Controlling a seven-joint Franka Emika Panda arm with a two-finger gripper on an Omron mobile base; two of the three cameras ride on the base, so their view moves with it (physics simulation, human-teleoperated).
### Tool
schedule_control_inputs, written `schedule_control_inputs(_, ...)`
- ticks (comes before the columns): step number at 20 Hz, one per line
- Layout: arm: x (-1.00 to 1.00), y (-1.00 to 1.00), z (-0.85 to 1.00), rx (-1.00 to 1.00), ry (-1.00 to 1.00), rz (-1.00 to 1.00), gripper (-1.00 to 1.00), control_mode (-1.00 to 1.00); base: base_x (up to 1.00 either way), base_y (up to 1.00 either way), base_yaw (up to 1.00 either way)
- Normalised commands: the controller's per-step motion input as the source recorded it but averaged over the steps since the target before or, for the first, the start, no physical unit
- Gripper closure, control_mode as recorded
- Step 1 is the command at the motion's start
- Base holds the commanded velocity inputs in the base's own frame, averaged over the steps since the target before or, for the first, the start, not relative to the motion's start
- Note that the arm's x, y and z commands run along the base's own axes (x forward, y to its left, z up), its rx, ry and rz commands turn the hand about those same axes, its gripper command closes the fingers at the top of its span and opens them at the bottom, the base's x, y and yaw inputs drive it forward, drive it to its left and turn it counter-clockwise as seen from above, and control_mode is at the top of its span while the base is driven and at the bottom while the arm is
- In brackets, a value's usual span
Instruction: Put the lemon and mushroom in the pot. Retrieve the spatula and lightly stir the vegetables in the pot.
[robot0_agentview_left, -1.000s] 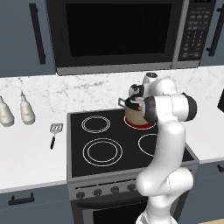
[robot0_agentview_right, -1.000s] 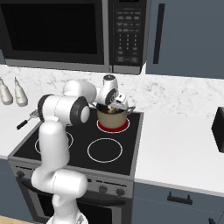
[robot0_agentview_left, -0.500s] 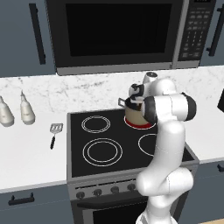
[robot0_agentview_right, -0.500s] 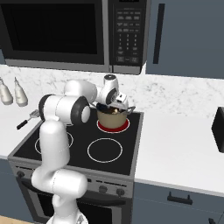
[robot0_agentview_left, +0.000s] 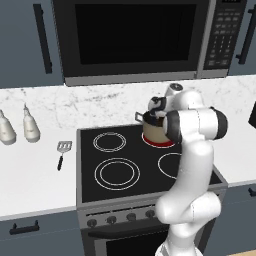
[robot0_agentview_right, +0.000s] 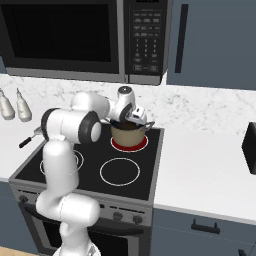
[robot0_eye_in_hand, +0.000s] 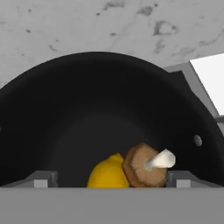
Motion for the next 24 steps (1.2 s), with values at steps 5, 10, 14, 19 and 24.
schedule_control_inputs(5, -0.42, 0.00, 0.33, 0.00, -0.19, -0.01, -1.00, -1.00, 0.00, 0.00, 0.00)
schedule_control_inputs(10, -0.65, 0.00, 0.66, 0.00, -0.14, -0.03, -1.00, -1.00, 0.00, 0.00, 0.00)
schedule_control_inputs(14, -0.75, 0.00, 0.51, 0.00, -0.12, -0.01, -1.00, -1.00, 0.00, 0.00, 0.00)
schedule_control_inputs(19, -0.80, 0.00, 0.62, -0.01, -0.05, 0.00, -1.00, -1.00, 0.00, 0.00, 0.00)
schedule_control_inputs(24, -0.95, 0.00, 0.71, 0.00, -0.04, 0.00, -1.00, -1.00, 0.00, 0.00, 0.00)
